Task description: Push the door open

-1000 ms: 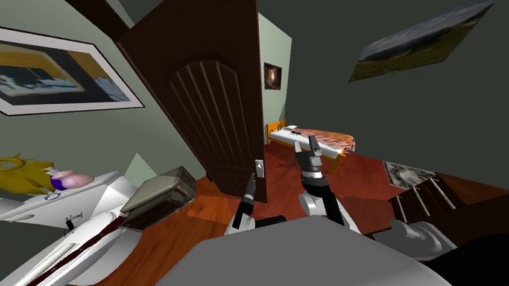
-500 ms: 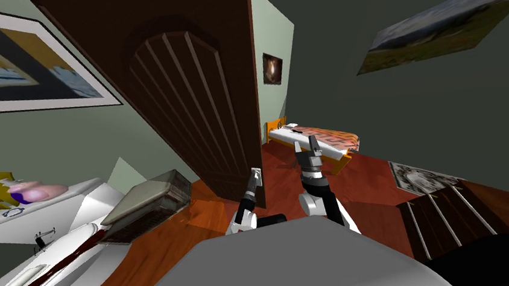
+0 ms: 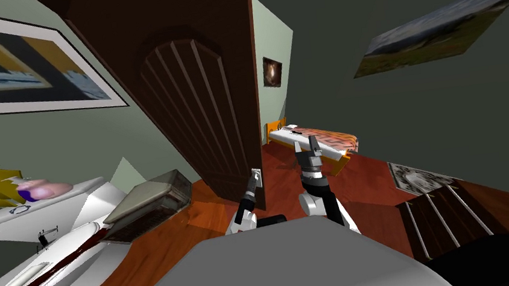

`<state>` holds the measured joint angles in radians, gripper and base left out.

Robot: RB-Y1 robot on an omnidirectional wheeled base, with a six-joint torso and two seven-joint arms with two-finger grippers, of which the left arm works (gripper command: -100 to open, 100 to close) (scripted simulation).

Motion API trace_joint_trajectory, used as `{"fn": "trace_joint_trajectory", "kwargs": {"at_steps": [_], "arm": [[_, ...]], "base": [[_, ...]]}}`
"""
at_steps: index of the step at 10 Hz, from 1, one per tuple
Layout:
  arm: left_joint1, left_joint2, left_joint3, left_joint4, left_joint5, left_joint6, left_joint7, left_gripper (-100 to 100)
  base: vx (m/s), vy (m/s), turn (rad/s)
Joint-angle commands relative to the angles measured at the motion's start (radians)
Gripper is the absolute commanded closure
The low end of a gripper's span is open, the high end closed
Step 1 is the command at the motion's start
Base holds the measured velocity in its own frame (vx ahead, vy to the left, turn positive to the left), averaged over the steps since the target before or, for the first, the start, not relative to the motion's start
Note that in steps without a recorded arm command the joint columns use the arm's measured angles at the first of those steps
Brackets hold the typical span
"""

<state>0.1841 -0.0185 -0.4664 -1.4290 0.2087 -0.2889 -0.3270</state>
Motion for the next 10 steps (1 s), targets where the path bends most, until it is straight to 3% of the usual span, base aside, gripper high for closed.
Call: {"fn": "trace_joint_trajectory", "kwargs": {"at_steps": [1,2,5,8,10], "arm": [[0.000,-0.001,0.000,0.000,0.001,0.000,0.001,100],[0.010,0.026,-0.003,-0.006,0.004,-0.003,-0.006,100],[0.027,0.045,-0.008,-0.017,0.011,-0.008,-0.015,100],[0.046,0.039,-0.013,-0.030,0.019,-0.014,-0.026,100],[0.060,0.014,-0.017,-0.040,0.025,-0.018,-0.035,100]], "base": [[0.000,0.000,0.000],[0.113,-0.054,0.136],[0.169,-0.116,0.159],[0.194,-0.121,0.133],[0.195,-0.159,0.163]]}}
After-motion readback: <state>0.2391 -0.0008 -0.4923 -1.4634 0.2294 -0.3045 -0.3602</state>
